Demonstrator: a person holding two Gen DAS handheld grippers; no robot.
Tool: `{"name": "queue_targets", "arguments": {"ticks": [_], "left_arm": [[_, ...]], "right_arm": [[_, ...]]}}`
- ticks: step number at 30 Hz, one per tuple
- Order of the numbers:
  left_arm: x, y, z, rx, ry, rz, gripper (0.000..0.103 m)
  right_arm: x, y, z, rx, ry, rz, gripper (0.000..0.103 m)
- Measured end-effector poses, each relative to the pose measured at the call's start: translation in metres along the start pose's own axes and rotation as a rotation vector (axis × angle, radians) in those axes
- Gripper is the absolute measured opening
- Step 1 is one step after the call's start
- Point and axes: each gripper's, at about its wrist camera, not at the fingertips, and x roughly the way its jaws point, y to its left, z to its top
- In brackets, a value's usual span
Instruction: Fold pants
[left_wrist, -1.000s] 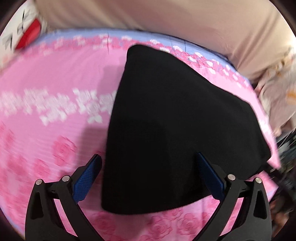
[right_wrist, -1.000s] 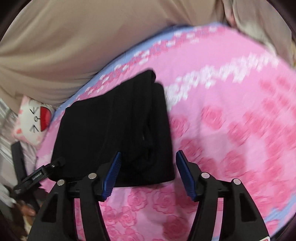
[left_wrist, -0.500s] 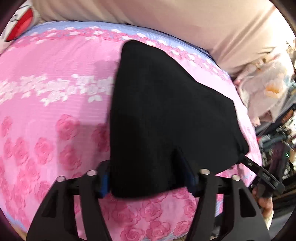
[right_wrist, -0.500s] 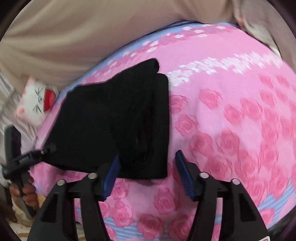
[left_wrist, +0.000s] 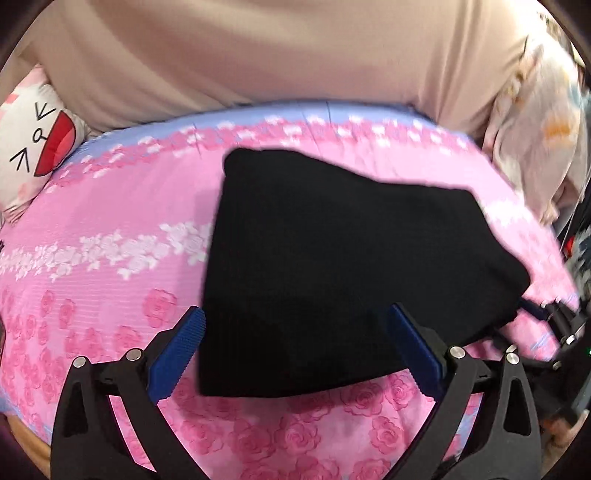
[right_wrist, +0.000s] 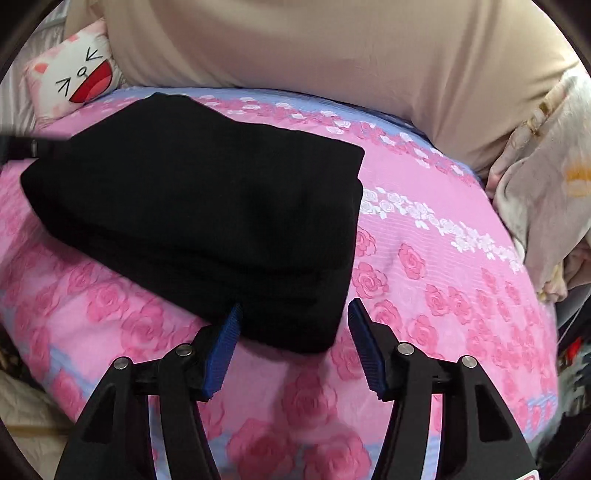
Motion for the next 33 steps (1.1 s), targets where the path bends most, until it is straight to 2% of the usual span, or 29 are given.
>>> {"name": "queue_targets", "arguments": {"ticks": [2, 3, 5, 6, 8, 11, 14, 16, 19, 20, 21, 23, 25, 26, 29, 32, 33], "left_arm": [[0.014, -0.004, -0.003, 0.024, 0.028, 0.066, 0.097], [0.019, -0.002, -0.005, 0.024, 0.036, 0.083, 0.097], [0.025, 0.007, -0.01, -0.001, 0.047, 0.053, 0.098], [0.027, 0.01, -0.011, -0.02, 0.053, 0.035, 0.098], [0.031, 0.017, -0.013, -0.052, 0.072, 0.001, 0.098], [0.025, 0.024, -0.011, -0.073, 0.08, -0.015, 0.098], [0.01, 0.031, -0.005, -0.088, 0.047, -0.011, 0.098], [0.002, 0.031, 0.001, -0.091, 0.026, -0.012, 0.098], [0.008, 0.026, 0.018, -0.083, 0.015, 0.021, 0.098], [0.012, 0.023, 0.029, -0.077, 0.016, 0.036, 0.098], [0.014, 0.02, 0.037, -0.073, 0.005, 0.04, 0.098], [0.018, 0.016, 0.057, -0.061, -0.038, 0.089, 0.098], [0.025, 0.018, 0.069, -0.051, -0.027, 0.187, 0.098], [0.026, 0.024, 0.069, -0.062, -0.017, 0.213, 0.098], [0.019, 0.047, 0.055, -0.121, -0.024, 0.201, 0.098], [0.022, 0.069, 0.041, -0.133, 0.0, 0.257, 0.098], [0.024, 0.073, 0.038, -0.132, 0.011, 0.27, 0.098]], "right_arm": [[-0.005, -0.022, 0.005, 0.134, -0.01, 0.032, 0.024], [-0.006, -0.031, 0.007, 0.198, -0.01, 0.058, 0.024], [0.001, -0.045, 0.001, 0.297, 0.031, 0.11, 0.024], [0.013, -0.051, -0.008, 0.326, 0.068, 0.115, 0.029], [0.01, -0.056, -0.013, 0.373, 0.06, 0.154, 0.032], [-0.012, -0.061, -0.003, 0.403, 0.063, 0.18, 0.034], [-0.05, -0.06, 0.015, 0.374, -0.028, 0.136, 0.035], [-0.069, -0.06, 0.031, 0.378, -0.102, 0.16, 0.036], [-0.071, -0.044, 0.062, 0.325, -0.161, 0.207, 0.033], [-0.066, -0.034, 0.077, 0.288, -0.171, 0.218, 0.023], [-0.058, -0.024, 0.094, 0.259, -0.178, 0.239, 0.016], [-0.038, -0.009, 0.125, 0.238, -0.166, 0.325, 0.016], [-0.013, 0.014, 0.152, 0.18, -0.093, 0.412, 0.016], [-0.006, 0.028, 0.158, 0.149, -0.071, 0.428, 0.016], [0.038, 0.086, 0.176, 0.004, 0.057, 0.466, 0.016], [0.108, 0.119, 0.175, -0.017, 0.173, 0.457, 0.016], [0.121, 0.121, 0.174, 0.009, 0.175, 0.467, 0.015]]}}
